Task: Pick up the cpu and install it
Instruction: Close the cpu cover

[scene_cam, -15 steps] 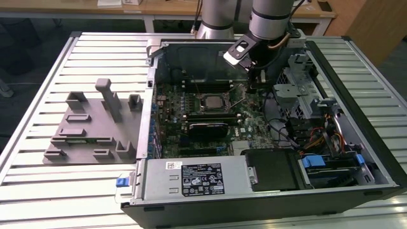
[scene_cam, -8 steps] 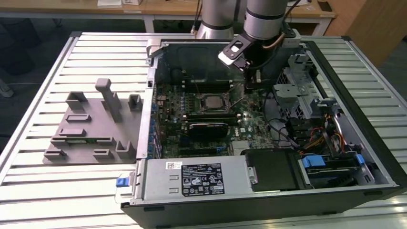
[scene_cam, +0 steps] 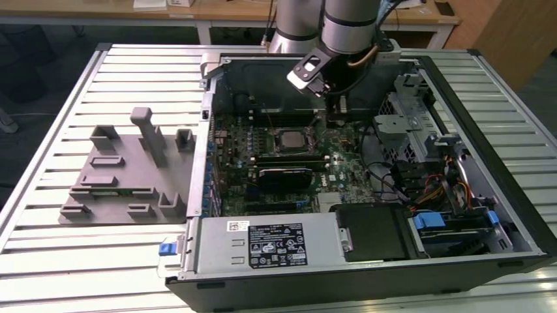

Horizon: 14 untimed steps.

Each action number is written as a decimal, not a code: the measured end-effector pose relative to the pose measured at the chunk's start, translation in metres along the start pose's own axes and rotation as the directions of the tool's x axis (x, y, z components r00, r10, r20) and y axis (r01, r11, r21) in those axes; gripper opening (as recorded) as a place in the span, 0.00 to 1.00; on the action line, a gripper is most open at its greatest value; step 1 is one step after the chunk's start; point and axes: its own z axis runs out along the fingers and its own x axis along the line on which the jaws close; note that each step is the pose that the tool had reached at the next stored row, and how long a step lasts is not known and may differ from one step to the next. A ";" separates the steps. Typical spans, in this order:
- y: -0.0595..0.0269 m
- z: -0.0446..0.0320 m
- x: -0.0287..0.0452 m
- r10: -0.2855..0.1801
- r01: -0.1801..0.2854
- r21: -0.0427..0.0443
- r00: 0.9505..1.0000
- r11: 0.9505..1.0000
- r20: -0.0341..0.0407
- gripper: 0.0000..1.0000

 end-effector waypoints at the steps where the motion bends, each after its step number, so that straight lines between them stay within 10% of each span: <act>1: -0.0027 -0.0001 0.0000 0.000 0.000 -0.001 1.000 1.000 0.000 0.11; 14: -0.0289 -0.0015 -0.0004 0.006 -0.006 -0.013 1.000 1.000 0.000 0.11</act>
